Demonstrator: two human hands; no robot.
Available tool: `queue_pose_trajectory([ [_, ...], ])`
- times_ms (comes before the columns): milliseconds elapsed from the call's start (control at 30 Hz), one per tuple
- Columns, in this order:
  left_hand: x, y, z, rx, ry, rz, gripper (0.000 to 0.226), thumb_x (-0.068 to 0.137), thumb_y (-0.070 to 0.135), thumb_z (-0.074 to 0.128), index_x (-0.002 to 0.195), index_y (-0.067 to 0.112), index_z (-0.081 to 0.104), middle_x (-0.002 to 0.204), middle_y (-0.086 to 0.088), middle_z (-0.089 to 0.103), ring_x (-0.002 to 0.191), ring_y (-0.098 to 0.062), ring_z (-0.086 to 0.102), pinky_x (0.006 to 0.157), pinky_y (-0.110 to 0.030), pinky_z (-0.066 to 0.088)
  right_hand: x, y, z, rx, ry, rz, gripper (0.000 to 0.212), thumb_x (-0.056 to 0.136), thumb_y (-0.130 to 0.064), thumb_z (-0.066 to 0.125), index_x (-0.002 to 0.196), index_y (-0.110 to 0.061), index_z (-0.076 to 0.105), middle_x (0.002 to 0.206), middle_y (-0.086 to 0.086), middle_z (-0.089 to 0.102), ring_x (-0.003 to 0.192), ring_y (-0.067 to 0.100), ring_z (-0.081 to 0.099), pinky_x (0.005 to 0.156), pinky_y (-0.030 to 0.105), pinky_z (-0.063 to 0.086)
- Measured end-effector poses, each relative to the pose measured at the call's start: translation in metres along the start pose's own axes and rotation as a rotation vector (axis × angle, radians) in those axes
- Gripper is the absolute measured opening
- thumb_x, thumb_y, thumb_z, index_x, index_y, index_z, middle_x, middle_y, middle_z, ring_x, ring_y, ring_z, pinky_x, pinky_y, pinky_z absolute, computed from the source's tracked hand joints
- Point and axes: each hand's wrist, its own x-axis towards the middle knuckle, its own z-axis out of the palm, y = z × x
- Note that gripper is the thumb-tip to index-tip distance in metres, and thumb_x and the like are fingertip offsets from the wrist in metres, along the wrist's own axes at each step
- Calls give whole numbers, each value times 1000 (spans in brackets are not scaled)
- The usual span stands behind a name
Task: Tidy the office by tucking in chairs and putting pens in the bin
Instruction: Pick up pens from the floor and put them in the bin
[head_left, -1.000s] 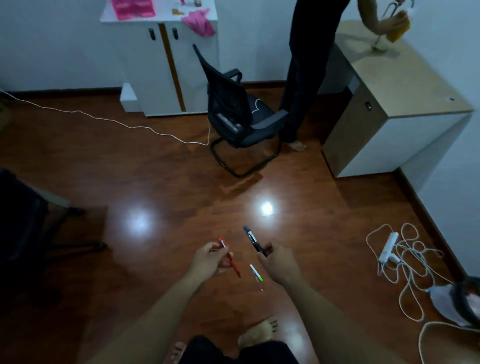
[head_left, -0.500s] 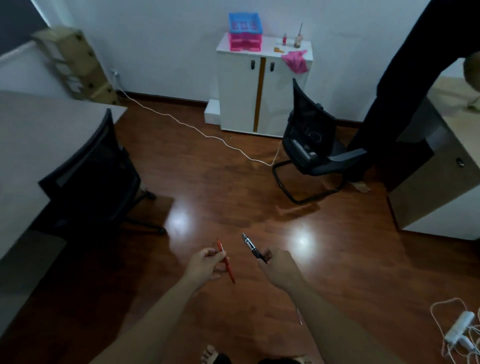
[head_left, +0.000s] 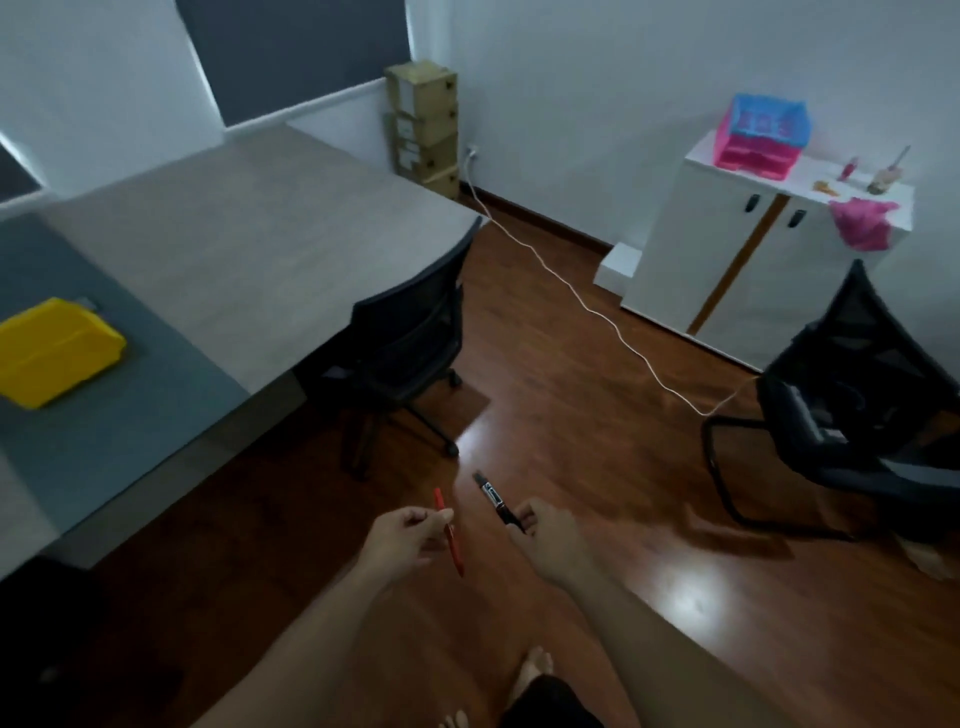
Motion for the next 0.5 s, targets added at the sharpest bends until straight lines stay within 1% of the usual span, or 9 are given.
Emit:
queue_pose_trajectory([
  [67,-2,-1,-27,-49,54,-6,35,86,38,87,99,7,80,95,-13,83,99,-32,80,89,-53,63,24,-18,17,-30,-36,-53,16,84,-36,73,80,-40,58,84,-4,75,82,21,70,75,45,57],
  [100,-4,0,-39,-73,81,-6,34,86,38,86,100,7,80,96,-14,82,99,-31,80,92,-54,62,33,-32,22,-38,-56,-74,16,84,-37,73,80,-41,58,83,-5,75,80,19,70,74,45,57],
  [133,-5,1,-52,-96,105,-7,33,87,37,86,100,7,80,98,-14,82,99,-31,80,93,-53,62,42,-46,27,-46,-78,-94,14,84,-37,73,82,-40,60,82,-6,74,78,16,69,73,45,57],
  [200,-7,4,-76,-152,154,-6,33,88,36,85,101,6,80,99,-16,82,93,-30,80,90,-49,63,61,-75,37,-58,-137,-133,9,87,-37,74,88,-35,64,82,-8,73,76,12,68,72,43,57],
  [267,-6,9,-101,-202,208,3,32,90,34,82,103,5,79,100,-16,82,86,-25,80,87,-42,63,80,-105,47,-61,-195,-183,9,92,-34,73,96,-29,68,84,-8,72,76,11,68,66,35,54],
  [300,-5,12,-112,-224,233,3,31,91,35,81,103,6,79,100,-15,82,87,-25,81,88,-41,65,90,-120,51,-61,-217,-210,9,93,-33,72,99,-28,68,85,-8,72,75,10,68,62,30,51],
  [367,-2,19,-134,-263,295,-14,30,91,39,81,103,11,80,99,-10,83,92,-26,82,90,-46,66,111,-146,61,-65,-255,-255,8,96,-31,71,100,-28,65,89,-8,72,75,7,67,59,23,47],
  [433,2,26,-156,-282,371,-26,29,91,42,81,102,15,81,100,-7,83,96,-26,81,91,-51,65,131,-172,70,-70,-297,-277,8,97,-32,71,99,-31,64,89,-9,71,75,7,67,60,24,50],
  [500,6,36,-177,-301,437,-27,26,92,40,79,103,16,81,102,-7,83,95,-25,81,90,-51,66,152,-197,79,-68,-338,-294,8,95,-36,72,97,-34,65,87,-10,70,73,8,67,60,25,51],
])
